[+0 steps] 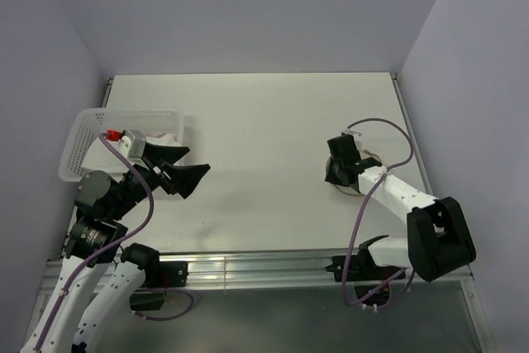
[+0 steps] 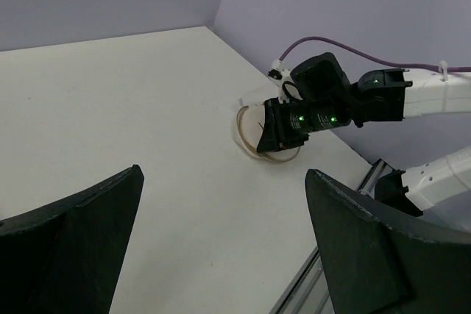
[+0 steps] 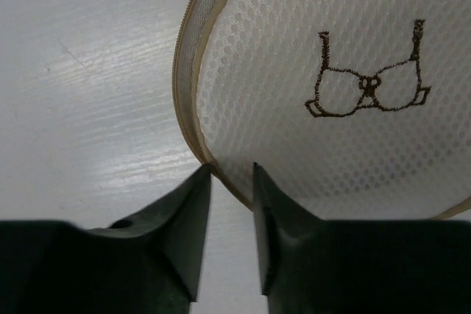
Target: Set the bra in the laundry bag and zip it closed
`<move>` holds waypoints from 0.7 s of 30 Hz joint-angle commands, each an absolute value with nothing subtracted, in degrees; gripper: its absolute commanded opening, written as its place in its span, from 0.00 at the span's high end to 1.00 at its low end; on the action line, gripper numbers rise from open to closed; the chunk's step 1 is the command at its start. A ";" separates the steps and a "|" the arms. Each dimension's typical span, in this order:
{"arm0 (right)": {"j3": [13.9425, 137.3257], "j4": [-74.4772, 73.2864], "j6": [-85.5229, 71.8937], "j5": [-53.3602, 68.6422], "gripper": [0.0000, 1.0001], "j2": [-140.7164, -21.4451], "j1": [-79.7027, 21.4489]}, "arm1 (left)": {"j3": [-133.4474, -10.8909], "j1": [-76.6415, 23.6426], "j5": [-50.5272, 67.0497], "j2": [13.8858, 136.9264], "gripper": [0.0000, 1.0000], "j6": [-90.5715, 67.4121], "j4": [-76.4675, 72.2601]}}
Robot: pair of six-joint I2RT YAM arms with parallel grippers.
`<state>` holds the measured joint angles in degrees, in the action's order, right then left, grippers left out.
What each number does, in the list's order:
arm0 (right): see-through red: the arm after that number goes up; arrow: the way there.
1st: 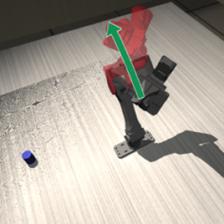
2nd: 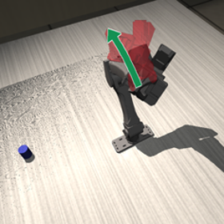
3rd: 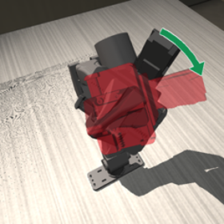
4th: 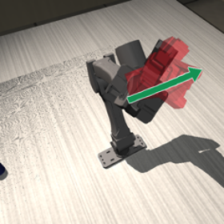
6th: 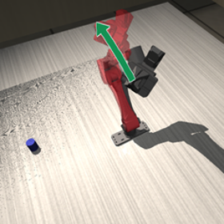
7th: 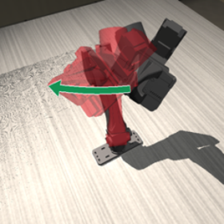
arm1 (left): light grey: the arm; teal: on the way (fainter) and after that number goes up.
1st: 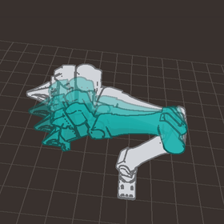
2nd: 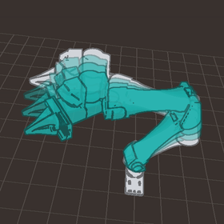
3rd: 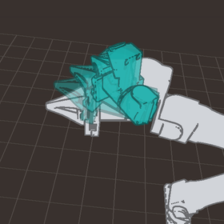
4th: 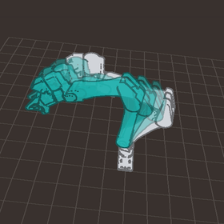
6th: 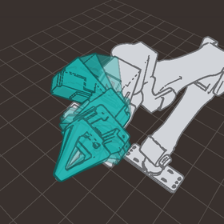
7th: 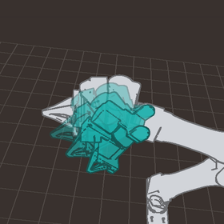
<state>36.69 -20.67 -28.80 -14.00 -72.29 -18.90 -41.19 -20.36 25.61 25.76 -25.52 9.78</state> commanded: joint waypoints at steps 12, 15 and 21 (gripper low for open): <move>41.66 -14.17 -30.84 -4.67 1.00 -76.20 -28.73 | -43.07 -20.57 25.49 25.84 0.01 -24.35 9.05; 43.33 -11.44 -32.95 -1.15 1.00 -76.46 -32.51 | -43.07 -20.48 25.49 26.01 0.01 -24.34 9.14; 47.02 -6.95 -37.96 3.25 1.00 -74.81 -39.19 | -43.07 -20.21 24.52 26.98 0.01 -24.96 9.23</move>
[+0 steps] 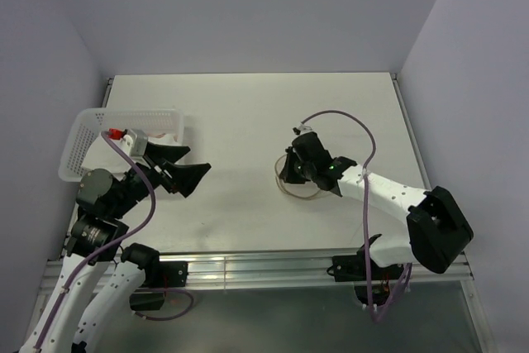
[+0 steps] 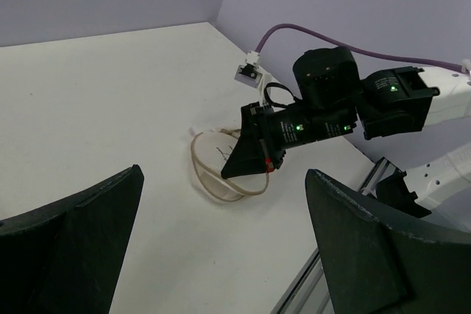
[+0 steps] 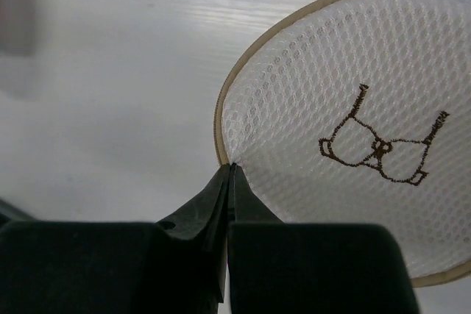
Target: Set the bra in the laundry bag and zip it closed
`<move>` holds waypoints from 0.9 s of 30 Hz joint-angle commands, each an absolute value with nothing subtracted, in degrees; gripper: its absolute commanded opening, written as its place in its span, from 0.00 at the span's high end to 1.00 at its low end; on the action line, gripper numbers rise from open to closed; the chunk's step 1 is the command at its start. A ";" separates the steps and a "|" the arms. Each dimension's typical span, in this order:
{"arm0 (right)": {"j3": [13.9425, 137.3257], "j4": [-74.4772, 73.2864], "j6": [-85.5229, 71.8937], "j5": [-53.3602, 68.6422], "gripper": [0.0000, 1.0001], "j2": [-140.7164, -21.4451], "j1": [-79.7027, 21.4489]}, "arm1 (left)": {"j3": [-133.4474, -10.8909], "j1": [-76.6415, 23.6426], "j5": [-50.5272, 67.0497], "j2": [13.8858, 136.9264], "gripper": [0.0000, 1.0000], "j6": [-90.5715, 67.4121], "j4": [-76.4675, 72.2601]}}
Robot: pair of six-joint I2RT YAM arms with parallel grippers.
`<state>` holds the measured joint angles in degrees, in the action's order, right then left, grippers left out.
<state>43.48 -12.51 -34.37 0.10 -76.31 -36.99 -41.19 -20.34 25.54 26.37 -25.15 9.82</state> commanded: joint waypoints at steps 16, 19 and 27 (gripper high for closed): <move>44.85 6.57 -48.68 14.20 1.00 -58.81 -32.53 | -42.54 -20.04 20.66 36.55 0.01 -29.53 11.16; 40.80 11.85 -53.16 20.19 1.00 -56.69 -27.78 | -41.84 -20.30 20.83 40.86 0.01 -30.85 12.48; 40.96 13.62 -56.78 23.73 1.00 -52.39 -23.38 | -31.83 -28.10 13.29 47.44 0.01 -44.28 0.99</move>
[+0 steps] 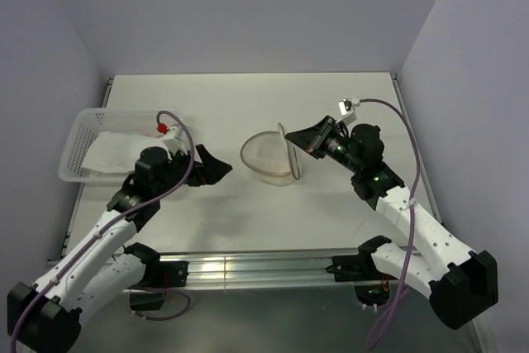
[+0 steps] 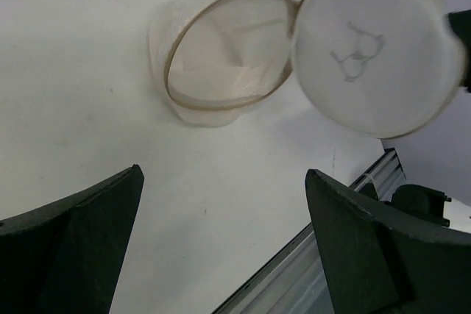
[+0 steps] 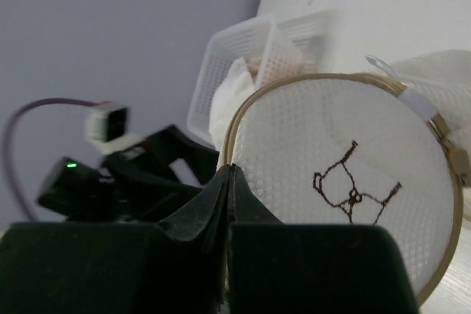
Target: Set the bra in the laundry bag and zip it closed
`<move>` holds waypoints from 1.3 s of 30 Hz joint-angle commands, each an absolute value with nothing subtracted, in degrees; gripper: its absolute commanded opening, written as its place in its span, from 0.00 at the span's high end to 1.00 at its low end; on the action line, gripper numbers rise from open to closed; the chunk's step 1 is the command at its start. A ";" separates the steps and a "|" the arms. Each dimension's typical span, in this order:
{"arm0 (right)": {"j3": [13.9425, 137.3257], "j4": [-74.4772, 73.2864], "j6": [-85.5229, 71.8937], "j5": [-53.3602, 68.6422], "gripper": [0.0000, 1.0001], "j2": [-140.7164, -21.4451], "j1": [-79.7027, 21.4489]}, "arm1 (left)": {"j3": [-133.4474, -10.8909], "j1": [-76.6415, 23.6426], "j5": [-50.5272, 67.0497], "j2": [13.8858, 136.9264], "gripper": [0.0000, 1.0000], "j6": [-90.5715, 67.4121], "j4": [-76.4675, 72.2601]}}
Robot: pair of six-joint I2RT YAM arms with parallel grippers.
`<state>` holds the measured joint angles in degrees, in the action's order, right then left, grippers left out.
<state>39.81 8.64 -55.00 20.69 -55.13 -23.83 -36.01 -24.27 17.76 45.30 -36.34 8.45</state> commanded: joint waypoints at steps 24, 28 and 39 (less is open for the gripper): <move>35.86 15.65 -57.31 27.51 1.00 -49.83 -22.06 | -32.34 -37.26 4.22 84.46 0.89 -50.01 -36.04; 35.86 13.37 -56.08 26.64 1.00 -48.87 -21.18 | -30.94 -37.79 5.18 81.40 1.00 -50.19 -35.60; 37.44 7.38 -51.94 27.24 1.00 -48.25 -12.40 | -34.01 -38.06 10.19 64.87 1.00 -45.27 -13.47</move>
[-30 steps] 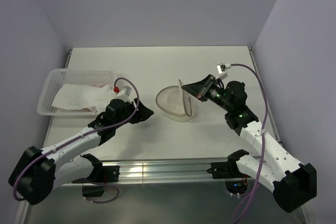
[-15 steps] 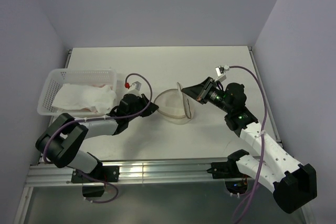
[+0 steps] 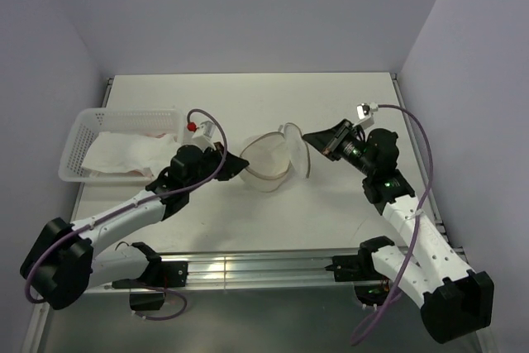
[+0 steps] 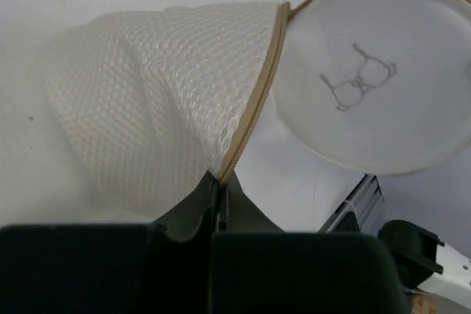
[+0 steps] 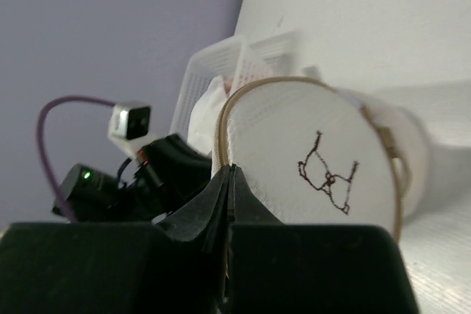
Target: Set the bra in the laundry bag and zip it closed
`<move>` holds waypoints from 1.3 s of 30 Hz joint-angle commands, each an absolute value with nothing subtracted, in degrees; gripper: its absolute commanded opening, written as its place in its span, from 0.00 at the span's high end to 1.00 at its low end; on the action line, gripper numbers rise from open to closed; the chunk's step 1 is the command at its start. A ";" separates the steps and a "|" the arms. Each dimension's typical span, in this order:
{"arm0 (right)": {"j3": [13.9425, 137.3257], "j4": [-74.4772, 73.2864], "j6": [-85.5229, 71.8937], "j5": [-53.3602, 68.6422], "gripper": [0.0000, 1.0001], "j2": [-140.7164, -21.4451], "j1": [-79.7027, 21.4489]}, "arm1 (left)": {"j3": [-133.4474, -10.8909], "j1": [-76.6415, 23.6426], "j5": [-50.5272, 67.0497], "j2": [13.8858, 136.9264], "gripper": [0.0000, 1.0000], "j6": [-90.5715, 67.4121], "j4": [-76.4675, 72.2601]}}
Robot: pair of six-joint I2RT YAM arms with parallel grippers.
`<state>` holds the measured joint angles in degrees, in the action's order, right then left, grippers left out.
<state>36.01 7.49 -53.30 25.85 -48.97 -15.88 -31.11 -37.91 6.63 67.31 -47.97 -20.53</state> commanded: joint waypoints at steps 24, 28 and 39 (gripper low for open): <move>34.10 5.63 -45.19 17.67 0.97 -56.42 0.97 | -41.22 -33.93 12.40 72.76 1.00 -39.99 -9.49; 37.26 -0.95 -32.75 19.93 0.64 -56.16 -4.02 | -43.59 -33.05 11.16 76.54 1.00 -39.38 -9.93; 33.66 -14.30 -23.03 7.84 0.01 -37.97 -30.03 | -44.82 -32.96 12.66 79.63 1.00 -39.82 -11.25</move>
<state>33.50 -9.17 -26.94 13.72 -39.48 -25.28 -42.78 -33.01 12.40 80.25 -41.01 -8.99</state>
